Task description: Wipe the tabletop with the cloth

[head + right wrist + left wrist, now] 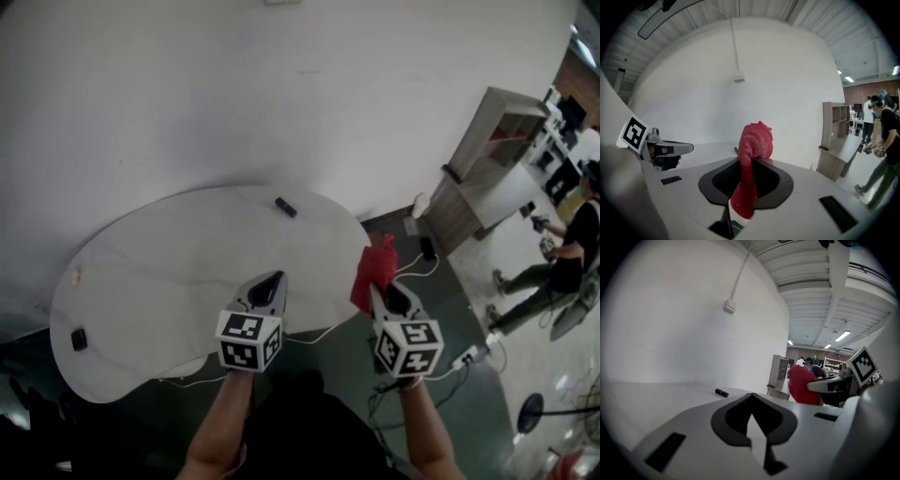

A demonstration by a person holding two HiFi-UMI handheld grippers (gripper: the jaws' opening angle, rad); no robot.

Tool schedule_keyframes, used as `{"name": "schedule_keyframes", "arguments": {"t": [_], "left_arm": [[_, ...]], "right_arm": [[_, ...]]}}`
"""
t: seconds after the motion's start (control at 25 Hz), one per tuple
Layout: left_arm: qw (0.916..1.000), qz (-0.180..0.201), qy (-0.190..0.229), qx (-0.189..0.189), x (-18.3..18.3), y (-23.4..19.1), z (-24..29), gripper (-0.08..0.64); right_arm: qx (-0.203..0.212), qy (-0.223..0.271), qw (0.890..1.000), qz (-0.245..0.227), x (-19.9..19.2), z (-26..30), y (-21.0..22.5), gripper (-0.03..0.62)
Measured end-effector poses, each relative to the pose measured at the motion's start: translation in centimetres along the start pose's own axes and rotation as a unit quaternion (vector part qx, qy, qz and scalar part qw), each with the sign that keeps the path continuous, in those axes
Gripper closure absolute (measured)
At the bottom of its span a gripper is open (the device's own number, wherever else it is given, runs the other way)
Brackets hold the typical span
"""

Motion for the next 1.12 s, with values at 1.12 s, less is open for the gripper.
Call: {"name": "schedule_keyframes", "arguments": {"t": [1.12], "left_arm": [[0.9978,-0.023,0.033,0.052,1.3,-3.6,-3.1,0.557]], "right_arm": [[0.086,0.067,0.993,-0.038,3.0,1.7,-7.2,0.531]]}}
Point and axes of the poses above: the fingertips, and each gripper's own axes: z forward along the fingers, y to its right, x out of its top, the point moved 3 cm from there along -z, backward along the fingers, and after that the axes turned 9 degrees about x, right-handed, at the moved point
